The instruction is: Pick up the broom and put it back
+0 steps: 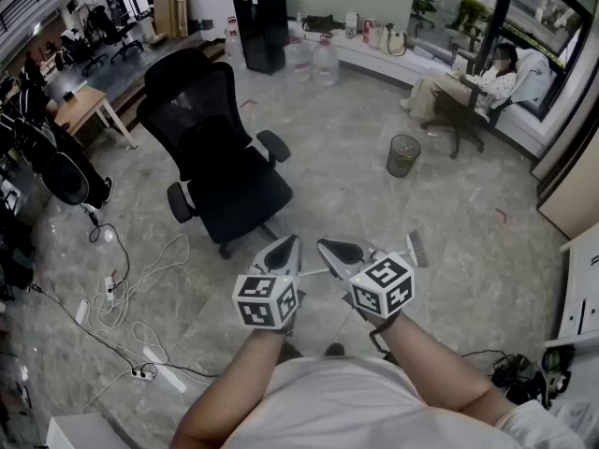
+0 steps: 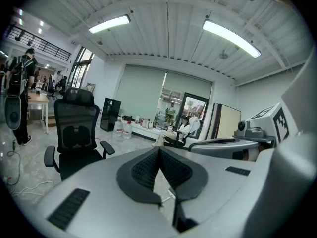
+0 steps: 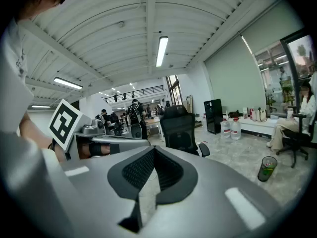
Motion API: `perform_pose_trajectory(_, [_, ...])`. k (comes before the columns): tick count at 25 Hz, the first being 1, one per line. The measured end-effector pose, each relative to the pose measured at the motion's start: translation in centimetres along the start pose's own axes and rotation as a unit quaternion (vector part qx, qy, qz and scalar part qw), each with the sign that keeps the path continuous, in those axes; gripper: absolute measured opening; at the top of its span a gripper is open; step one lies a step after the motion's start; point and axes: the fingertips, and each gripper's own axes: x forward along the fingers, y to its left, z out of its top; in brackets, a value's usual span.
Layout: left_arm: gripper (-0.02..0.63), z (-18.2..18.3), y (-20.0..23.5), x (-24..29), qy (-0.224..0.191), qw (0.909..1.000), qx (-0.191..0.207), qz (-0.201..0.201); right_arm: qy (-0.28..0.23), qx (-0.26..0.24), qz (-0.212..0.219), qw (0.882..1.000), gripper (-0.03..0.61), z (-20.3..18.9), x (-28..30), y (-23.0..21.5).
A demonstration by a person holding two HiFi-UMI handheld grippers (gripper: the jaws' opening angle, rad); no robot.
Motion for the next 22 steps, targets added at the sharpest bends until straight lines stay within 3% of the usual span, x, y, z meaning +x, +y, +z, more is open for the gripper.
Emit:
perform_pose_trajectory(13, [0.008,-1.1,2.1,0.0,0.009,0.9997,-0.018,0.012,-0.009,0.009,-0.008,1.000,0.003,-0.3,1.3,-0.5])
perform_pose_trajectory(22, [0.007,-2.6,8.7,0.5,0.026,0.9990,-0.033,0.016,0.012,0.016,0.007,1.000,0.009,-1.5,7.3,-0.1])
